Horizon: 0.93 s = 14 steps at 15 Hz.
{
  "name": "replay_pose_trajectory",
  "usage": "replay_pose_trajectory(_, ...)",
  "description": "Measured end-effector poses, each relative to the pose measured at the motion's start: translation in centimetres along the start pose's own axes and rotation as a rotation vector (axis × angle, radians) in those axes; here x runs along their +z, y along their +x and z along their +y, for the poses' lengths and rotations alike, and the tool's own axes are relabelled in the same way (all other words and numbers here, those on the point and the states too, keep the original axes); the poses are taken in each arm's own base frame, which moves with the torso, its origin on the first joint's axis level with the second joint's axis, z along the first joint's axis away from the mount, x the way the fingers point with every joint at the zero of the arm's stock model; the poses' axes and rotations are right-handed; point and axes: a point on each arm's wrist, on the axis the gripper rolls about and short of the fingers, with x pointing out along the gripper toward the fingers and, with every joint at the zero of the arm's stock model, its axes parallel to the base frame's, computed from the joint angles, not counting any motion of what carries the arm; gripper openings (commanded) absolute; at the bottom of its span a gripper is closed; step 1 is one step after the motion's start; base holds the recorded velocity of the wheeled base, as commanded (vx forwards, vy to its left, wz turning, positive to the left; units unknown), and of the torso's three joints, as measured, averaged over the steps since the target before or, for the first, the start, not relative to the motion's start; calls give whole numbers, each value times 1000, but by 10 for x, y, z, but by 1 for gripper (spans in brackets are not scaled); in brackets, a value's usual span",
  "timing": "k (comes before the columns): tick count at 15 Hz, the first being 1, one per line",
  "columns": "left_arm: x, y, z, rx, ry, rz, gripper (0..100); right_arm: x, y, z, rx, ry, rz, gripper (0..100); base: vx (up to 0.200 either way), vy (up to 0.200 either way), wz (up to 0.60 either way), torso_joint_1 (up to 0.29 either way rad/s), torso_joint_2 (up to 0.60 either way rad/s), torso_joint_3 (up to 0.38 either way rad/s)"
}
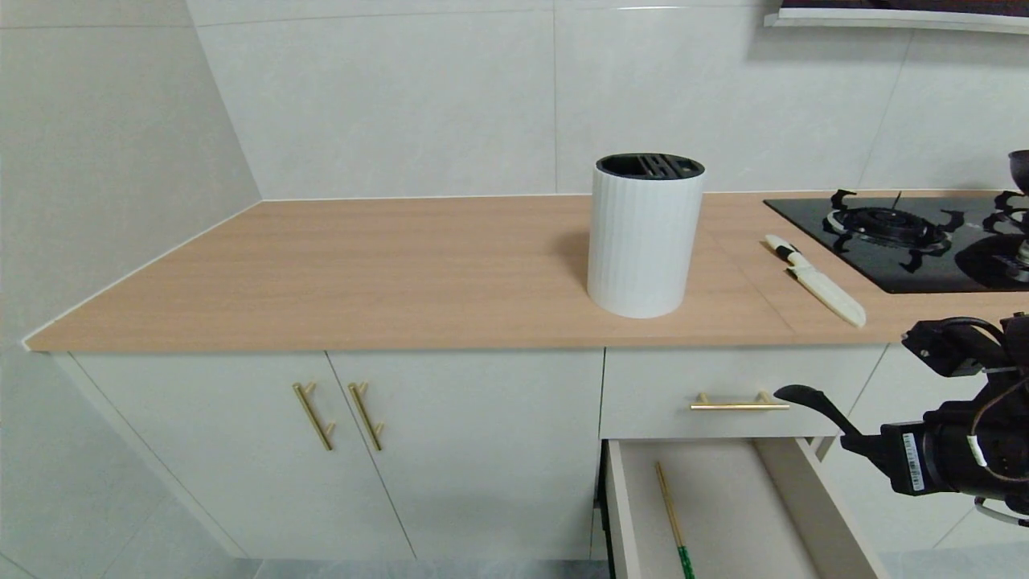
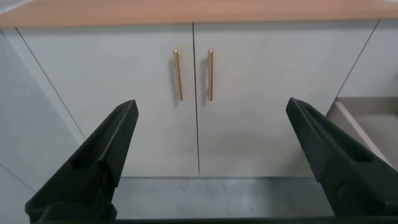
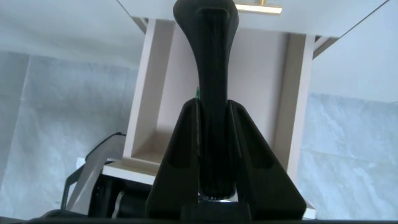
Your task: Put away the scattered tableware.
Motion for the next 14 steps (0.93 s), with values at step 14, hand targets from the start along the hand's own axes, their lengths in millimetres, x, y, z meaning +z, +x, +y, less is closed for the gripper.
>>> replay_pose_trajectory(14, 0, 0, 0, 0, 0, 0, 100, -4, 12, -1, -7, 2, 49, 0, 0, 0, 0, -156, 463, 302)
